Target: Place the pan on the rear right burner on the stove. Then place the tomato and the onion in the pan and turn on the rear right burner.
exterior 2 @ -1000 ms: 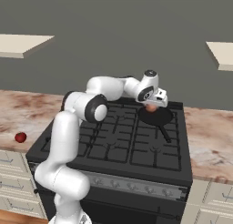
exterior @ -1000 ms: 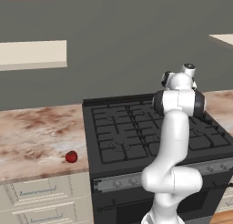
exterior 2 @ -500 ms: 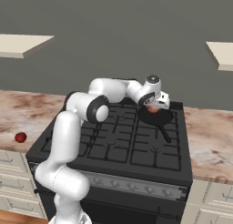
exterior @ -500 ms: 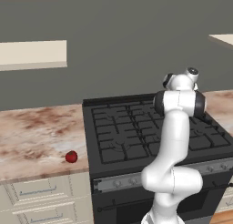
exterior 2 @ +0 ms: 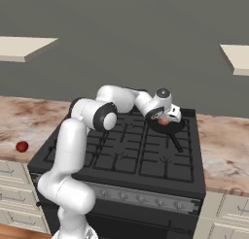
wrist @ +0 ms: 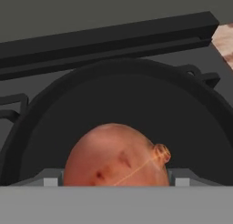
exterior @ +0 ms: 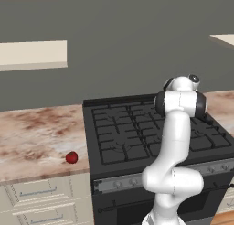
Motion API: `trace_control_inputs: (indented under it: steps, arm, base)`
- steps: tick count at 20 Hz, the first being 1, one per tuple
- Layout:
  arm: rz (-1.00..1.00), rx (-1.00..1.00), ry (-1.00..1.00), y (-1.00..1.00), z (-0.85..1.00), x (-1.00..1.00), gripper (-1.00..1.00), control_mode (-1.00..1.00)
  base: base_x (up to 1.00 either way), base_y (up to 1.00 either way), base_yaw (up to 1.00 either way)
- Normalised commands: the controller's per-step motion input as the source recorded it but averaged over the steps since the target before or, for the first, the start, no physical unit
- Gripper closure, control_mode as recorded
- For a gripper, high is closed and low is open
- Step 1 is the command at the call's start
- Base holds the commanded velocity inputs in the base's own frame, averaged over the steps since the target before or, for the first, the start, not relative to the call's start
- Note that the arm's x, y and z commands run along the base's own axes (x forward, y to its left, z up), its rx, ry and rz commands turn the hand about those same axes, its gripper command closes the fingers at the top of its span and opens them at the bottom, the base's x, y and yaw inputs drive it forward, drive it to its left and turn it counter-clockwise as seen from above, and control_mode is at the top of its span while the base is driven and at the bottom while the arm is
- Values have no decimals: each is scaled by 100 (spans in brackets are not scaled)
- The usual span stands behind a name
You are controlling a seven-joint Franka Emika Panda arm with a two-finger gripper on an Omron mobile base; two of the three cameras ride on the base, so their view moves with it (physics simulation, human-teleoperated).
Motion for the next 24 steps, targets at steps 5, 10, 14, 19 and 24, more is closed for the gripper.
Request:
trace_control_inputs:
  steps: [5,10,14,19,24]
  arm:
    - [0,0,0,0,0,0,-100,-100]
    - [0,0,0,0,0,0,-100,-100]
    - [0,0,0,0,0,0,-100,-100]
    - [0,0,0,0,0,0,-100,-100]
    - [0,-1,0,0,16,0,-100,-100]
  base:
    - [0,0,0]
    - [0,0,0]
    - [0,0,0]
    - [0,0,0]
    - [0,0,0]
